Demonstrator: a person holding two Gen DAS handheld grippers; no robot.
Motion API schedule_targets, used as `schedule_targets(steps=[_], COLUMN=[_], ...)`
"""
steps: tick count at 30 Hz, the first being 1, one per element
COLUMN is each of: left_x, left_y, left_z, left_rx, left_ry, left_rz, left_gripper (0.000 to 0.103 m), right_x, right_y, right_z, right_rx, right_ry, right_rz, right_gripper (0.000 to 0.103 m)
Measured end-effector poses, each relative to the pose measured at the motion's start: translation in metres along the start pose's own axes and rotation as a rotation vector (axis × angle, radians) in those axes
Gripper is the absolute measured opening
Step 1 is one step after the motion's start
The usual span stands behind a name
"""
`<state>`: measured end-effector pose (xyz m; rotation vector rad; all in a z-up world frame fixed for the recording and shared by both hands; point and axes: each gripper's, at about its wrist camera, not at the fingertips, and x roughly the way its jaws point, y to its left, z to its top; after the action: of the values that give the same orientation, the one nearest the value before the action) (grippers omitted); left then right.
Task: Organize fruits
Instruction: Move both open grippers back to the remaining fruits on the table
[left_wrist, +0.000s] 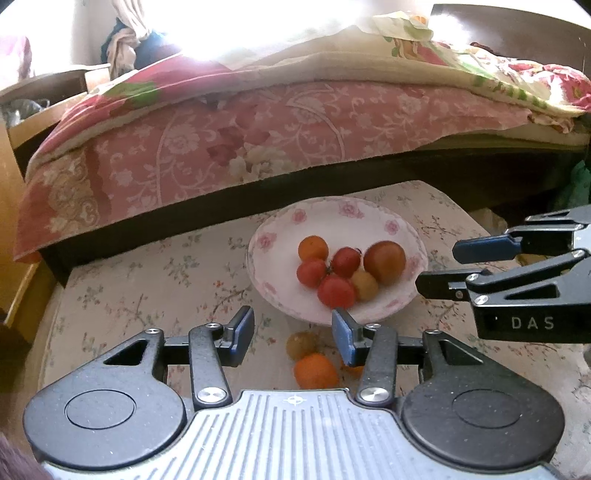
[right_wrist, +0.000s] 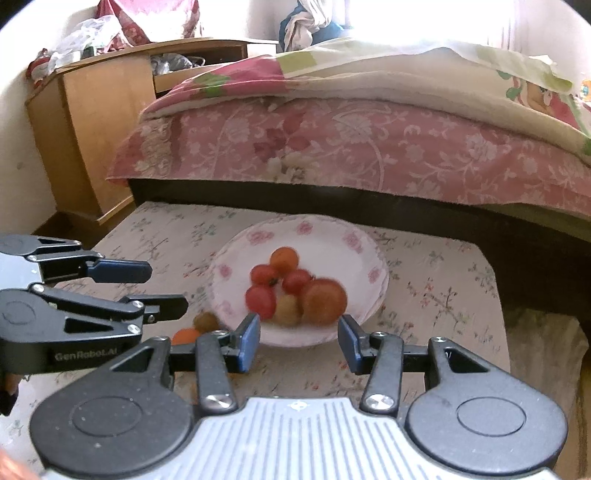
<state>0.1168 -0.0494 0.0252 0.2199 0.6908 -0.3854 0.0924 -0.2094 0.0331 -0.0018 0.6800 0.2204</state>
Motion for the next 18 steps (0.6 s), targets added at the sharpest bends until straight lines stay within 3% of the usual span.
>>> schedule_targets(steps=[7,18], left_x=[-0.017,-0.023], left_y=[-0.002,0.002], left_z=[-0.016,-0.038], left_rx=[0.022,0.023], left_ry=[0.031,0.073], left_rz=[0.003,-0.004], left_gripper=[0.056,0.058], right_x=[-0.01,0.009], right_y=[0.02,0.041], right_z=[-0.019,-0.037], right_rx=[-0.014,-0.064], right_ry=[0.034,0.105], right_rz=[0.047,0.098], right_gripper=[0.047,0.047])
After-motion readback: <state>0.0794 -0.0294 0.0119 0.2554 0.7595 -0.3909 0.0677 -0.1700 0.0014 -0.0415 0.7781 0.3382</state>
